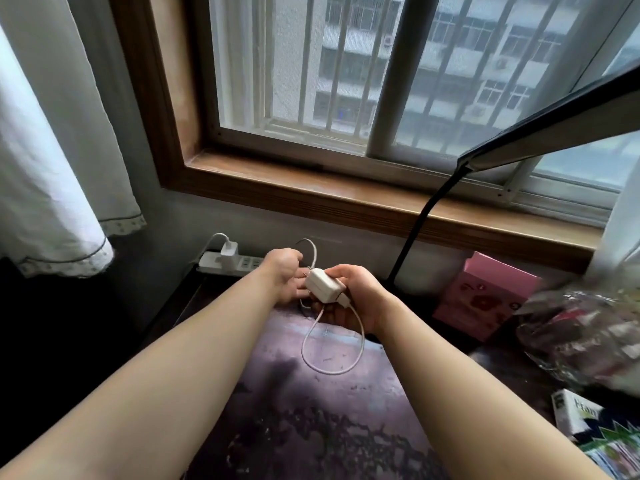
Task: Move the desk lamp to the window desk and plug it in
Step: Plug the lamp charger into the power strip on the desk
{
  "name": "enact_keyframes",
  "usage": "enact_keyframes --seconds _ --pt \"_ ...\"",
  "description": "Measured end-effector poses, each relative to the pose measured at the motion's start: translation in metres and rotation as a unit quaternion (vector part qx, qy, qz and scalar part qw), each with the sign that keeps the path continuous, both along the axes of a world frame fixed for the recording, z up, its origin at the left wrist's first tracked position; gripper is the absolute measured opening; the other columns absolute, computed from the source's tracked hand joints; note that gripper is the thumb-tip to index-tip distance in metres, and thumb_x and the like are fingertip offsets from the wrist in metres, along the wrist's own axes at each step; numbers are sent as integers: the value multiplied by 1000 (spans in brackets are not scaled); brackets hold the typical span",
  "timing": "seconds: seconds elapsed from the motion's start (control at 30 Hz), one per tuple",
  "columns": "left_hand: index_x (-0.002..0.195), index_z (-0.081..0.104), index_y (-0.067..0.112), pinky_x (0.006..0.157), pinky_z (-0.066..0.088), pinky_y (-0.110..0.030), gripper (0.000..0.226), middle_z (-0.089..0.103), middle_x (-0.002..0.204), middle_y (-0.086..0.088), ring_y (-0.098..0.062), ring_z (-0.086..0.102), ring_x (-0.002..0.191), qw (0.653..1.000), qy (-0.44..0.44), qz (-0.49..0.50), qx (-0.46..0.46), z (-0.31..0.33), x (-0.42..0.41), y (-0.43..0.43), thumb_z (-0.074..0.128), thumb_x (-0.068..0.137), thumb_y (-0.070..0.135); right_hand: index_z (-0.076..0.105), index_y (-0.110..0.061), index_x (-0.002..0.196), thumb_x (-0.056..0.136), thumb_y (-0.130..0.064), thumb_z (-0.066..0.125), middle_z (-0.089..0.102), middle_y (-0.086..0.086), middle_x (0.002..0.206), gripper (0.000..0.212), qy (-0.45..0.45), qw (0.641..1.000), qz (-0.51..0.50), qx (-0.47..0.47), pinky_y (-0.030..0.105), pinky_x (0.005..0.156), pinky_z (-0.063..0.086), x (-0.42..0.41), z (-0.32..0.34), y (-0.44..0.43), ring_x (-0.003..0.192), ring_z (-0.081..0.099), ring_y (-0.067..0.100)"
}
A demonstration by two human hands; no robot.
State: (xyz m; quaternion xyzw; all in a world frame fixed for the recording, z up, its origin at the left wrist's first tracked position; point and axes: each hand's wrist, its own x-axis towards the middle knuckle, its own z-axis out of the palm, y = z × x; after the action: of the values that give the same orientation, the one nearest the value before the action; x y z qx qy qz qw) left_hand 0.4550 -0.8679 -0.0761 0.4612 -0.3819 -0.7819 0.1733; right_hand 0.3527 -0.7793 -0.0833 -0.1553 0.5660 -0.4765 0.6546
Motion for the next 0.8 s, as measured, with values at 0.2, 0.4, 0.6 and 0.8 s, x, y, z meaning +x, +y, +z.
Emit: enact_keyframes --seconds 0.2,0.4,0.6,0.8 --pt "104 43 11 75 54 -45 30 52 76 -8 -21 55 62 991 9 120 -52 19 17 -27 30 100 38 54 -3 101 90 -22 39 55 13 76 26 25 999 -15 30 30 58 50 0 -3 -7 61 54 23" --pt "72 49 -1 42 46 -24 33 54 63 -9 -17 38 38 958 -170 73 -217 25 38 -56 33 99 10 54 -9 101 92 -22 40 60 11 85 21 159 982 27 102 34 69 42 13 -10 -31 69 57 25" --pt "69 53 8 36 45 -18 31 45 59 -4 -14 36 42 959 -198 27 -198 22 64 -100 39 96 11 54 -11 95 100 -23 34 65 12 89 24 116 989 -24 93 43 84 49 28 -10 -67 79 66 27" --pt "68 53 14 58 45 -27 25 47 58 0 -15 42 47 971 -166 35 -170 13 85 -144 41 89 13 52 -9 101 101 -20 31 64 13 91 24 76 992 -57 84 42 78 51 43 -8 -105 76 64 27"
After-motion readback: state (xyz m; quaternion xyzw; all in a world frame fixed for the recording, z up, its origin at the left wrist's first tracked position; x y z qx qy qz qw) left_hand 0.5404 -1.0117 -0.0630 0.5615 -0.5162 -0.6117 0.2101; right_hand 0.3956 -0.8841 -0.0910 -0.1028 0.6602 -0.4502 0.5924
